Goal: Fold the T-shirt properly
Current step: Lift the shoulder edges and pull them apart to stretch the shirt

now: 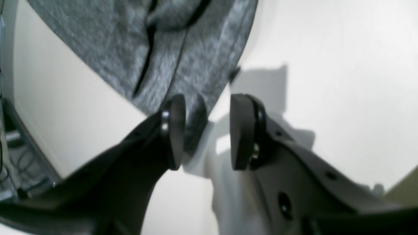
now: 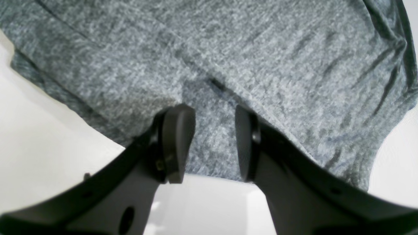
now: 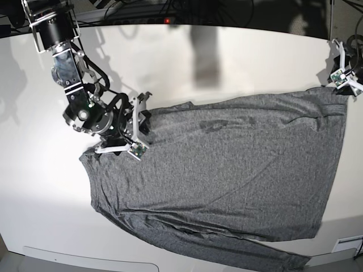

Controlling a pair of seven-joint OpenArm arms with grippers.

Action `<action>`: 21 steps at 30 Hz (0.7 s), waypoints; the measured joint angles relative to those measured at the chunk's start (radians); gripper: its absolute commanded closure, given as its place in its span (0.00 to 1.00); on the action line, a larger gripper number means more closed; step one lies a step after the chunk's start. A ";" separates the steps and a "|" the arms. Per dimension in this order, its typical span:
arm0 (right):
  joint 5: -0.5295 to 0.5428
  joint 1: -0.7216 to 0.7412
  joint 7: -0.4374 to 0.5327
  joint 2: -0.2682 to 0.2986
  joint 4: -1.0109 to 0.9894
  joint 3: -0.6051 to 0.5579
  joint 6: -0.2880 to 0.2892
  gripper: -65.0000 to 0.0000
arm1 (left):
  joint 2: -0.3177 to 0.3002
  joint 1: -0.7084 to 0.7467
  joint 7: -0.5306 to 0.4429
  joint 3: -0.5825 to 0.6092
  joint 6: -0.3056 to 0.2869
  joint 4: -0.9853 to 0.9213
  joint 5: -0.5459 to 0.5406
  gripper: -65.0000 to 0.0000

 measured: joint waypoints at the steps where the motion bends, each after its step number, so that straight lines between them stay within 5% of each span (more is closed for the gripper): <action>1: 0.006 0.000 -0.005 0.000 0.000 0.000 0.001 0.62 | 0.001 -0.007 -0.019 0.000 0.014 -0.019 0.010 0.67; 14: 0.005 0.000 -0.030 0.000 0.000 0.000 0.003 0.62 | 0.029 -0.161 -0.080 0.099 0.053 -0.240 0.135 0.67; 15: 0.004 0.000 -0.035 0.000 0.000 0.000 0.003 0.62 | 0.029 -0.161 -0.081 0.099 0.053 -0.240 0.135 0.70; 18: 0.004 0.000 -0.037 0.000 0.000 0.000 0.003 0.62 | 0.029 -0.151 -0.082 0.104 0.051 -0.242 0.141 1.00; 21: 0.005 0.000 -0.037 0.006 0.000 0.000 0.005 0.62 | 0.031 -0.146 -0.079 0.104 0.052 -0.242 0.140 1.00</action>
